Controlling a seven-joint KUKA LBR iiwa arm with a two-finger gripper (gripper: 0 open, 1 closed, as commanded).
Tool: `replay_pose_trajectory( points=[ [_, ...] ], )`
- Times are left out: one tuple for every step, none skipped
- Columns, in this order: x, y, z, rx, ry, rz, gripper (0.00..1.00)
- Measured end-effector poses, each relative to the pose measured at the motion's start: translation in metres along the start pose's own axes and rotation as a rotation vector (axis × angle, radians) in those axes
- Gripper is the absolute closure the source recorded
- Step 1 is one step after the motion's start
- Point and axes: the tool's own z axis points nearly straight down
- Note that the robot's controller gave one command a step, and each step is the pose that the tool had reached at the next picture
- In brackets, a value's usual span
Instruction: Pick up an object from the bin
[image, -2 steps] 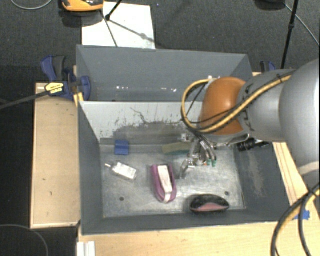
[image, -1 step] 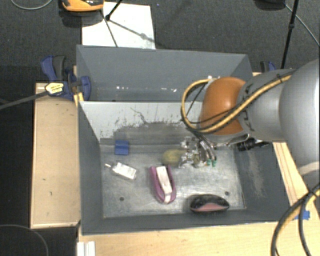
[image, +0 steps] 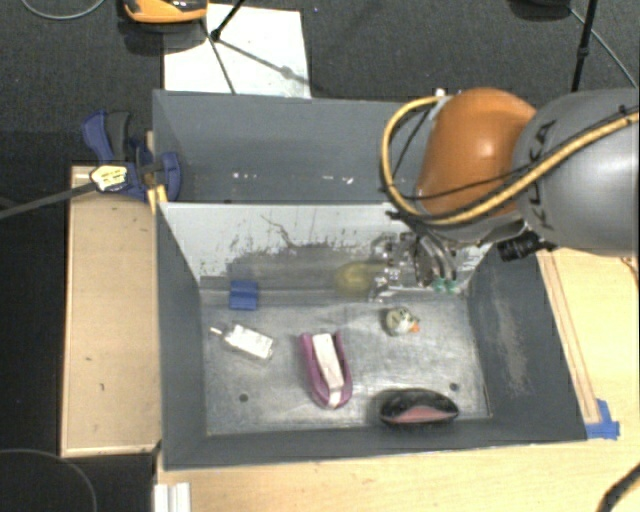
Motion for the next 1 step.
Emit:
replay_pose_trajectory(
  points=[
    [0.0045,-0.0463,-0.0442,0.002,0.004,-0.216,1.00]
  ],
)
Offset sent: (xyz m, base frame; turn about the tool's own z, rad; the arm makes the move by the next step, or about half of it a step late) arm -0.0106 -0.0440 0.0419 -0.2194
